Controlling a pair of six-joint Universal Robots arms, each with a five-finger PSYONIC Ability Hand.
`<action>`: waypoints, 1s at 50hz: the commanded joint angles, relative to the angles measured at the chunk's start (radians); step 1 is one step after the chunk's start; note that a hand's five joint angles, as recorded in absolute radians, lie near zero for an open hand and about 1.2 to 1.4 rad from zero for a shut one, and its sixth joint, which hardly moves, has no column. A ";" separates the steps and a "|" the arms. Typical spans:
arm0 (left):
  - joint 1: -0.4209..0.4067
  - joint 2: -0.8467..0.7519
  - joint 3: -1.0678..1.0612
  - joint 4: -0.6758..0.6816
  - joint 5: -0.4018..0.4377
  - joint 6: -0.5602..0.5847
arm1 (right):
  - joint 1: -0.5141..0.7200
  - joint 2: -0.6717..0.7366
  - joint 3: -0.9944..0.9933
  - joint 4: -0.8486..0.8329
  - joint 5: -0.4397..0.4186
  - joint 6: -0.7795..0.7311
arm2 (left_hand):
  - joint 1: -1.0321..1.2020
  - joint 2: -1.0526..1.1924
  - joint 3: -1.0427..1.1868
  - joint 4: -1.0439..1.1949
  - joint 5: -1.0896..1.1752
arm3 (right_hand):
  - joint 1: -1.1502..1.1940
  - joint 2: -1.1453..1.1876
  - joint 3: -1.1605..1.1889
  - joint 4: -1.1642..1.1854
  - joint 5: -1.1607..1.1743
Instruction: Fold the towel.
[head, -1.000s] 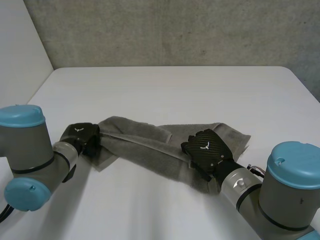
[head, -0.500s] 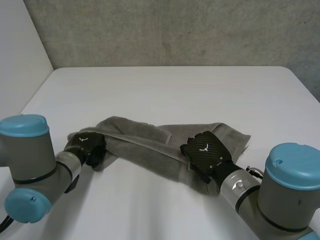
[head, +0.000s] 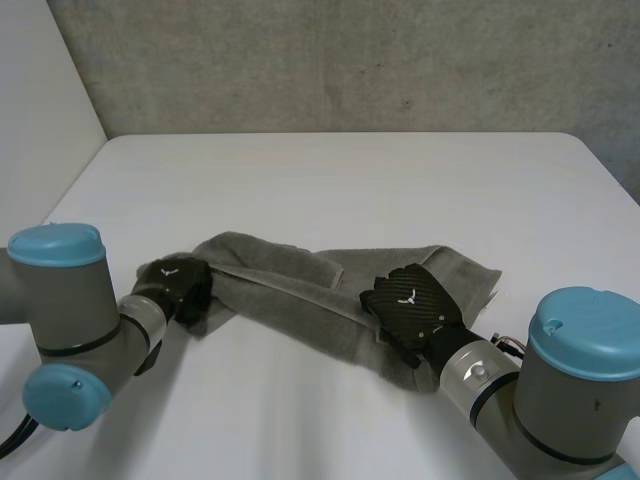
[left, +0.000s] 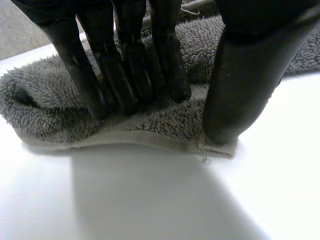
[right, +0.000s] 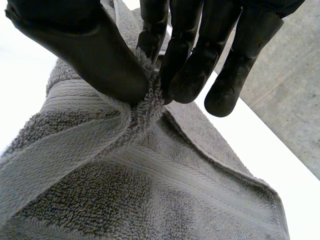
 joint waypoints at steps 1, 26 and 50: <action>0.000 -0.020 0.027 0.001 0.000 0.000 | 0.002 0.001 0.000 0.001 0.000 0.000 | 0.008 0.013 0.016 0.016 0.017 | 0.087 0.101 0.051 0.060 0.065; 0.000 0.041 -0.019 -0.016 0.004 -0.003 | 0.002 0.001 0.000 0.002 0.000 -0.002 | -0.554 -0.550 -0.547 -0.546 -0.546 | 0.087 0.101 0.051 0.060 0.065; -0.001 -0.001 -0.021 -0.005 -0.003 0.000 | 0.002 0.001 0.003 0.002 0.000 -0.020 | -0.538 -0.533 -0.530 -0.530 -0.529 | 0.087 0.101 0.051 0.060 0.065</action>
